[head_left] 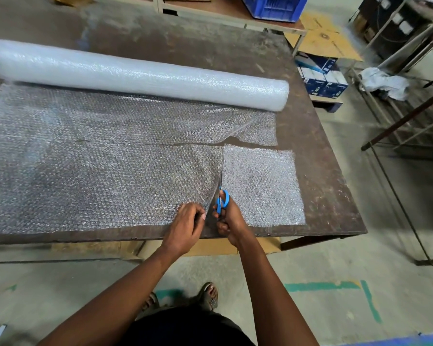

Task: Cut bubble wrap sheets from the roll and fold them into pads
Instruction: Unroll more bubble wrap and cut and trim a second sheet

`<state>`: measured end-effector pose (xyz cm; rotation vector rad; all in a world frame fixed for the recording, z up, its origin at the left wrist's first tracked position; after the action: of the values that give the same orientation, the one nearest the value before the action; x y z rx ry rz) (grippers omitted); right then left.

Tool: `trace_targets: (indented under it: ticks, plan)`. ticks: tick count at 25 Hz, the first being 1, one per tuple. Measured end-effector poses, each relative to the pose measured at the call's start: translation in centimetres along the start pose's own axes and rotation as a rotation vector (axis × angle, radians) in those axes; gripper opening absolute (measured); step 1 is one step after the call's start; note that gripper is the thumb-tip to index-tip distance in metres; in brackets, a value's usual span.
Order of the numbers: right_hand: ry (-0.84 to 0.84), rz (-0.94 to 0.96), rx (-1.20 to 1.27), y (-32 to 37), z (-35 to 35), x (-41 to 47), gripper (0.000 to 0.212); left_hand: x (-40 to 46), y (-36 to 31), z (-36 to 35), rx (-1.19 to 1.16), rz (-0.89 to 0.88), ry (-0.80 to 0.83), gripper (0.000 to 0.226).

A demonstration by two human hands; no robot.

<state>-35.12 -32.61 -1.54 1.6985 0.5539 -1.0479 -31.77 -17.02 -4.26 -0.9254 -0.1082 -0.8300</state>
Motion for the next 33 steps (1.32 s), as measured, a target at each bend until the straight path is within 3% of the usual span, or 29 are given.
trace_targets:
  ticks: [8,16,23,33]
  plan:
    - [0.044,0.063,-0.029,1.7,0.2,0.7,0.047,0.1,-0.4,0.3,0.001,-0.011,0.013,0.005]
    - [-0.009,0.082,-0.071,1.1,0.5,1.3,0.049,0.2,-0.5,0.2,0.003,0.011,0.014,0.009]
    - [0.051,0.083,-0.024,1.6,0.5,1.4,0.048,0.2,-0.6,0.3,0.002,0.026,0.013,0.012]
    - [-0.041,0.103,-0.078,2.9,0.8,2.2,0.048,0.3,-0.8,0.5,-0.009,0.027,0.017,0.012]
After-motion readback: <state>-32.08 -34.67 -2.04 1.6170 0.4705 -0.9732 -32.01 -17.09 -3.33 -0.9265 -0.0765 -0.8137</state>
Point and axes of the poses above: each hand's wrist, its own x-axis towards the middle knuckle, its own z-axis out of the back of the hand, y = z × x, the point moved 4 cm from there along x, towards the middle knuckle, and after that the axes turned 15 degrees about -z, right-handed, at the moved point
